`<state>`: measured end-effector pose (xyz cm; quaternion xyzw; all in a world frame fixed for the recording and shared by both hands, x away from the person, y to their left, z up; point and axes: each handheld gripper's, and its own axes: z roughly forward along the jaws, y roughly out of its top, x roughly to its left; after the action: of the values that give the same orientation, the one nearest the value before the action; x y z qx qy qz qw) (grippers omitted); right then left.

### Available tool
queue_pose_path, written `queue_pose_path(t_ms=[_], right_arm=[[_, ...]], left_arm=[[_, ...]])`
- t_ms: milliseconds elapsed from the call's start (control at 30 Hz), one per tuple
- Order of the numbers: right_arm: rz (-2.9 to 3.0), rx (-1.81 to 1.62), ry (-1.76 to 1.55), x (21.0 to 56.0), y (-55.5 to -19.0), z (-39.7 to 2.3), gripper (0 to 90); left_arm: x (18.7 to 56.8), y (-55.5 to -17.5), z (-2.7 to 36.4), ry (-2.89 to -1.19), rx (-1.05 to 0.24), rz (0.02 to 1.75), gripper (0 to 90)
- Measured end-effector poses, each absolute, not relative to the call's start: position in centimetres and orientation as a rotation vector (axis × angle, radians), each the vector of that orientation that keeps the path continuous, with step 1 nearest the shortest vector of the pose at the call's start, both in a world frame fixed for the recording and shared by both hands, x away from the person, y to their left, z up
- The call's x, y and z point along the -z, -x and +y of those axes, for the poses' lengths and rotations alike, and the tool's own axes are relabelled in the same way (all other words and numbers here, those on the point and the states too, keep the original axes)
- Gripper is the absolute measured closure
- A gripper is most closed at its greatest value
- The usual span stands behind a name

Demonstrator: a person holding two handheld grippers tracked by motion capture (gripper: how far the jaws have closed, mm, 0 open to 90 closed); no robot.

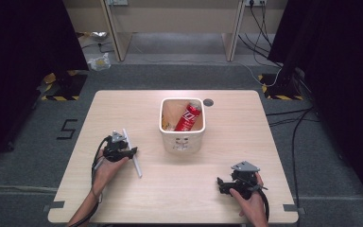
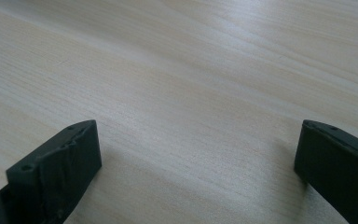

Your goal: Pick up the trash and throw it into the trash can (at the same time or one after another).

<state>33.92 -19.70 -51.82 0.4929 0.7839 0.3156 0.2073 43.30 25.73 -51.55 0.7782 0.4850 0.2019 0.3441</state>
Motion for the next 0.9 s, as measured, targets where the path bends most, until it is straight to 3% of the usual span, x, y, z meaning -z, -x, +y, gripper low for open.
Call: queue_pose_path(t_ms=[167, 500, 767, 900], right_arm=[[2.183, -0.878, -1.372, 51.82, -33.91, -19.70, 0.7], [2.183, -0.879, -1.373, 51.82, -33.92, -19.70, 0.7], [2.183, -0.879, -1.373, 51.82, -33.91, -19.70, 0.7], [2.183, -0.879, -1.373, 51.82, -33.91, -19.70, 0.7]], left_arm=[[51.47, -43.17, 25.96, -2.032, -0.516, 1.238, 63.8], [51.16, -43.02, 25.99, -2.065, -0.480, 1.227, 73.1], [50.97, -43.06, 26.13, -2.090, -0.470, 1.233, 68.1], [50.99, -42.94, 25.99, -2.088, -0.464, 1.223, 75.0]])
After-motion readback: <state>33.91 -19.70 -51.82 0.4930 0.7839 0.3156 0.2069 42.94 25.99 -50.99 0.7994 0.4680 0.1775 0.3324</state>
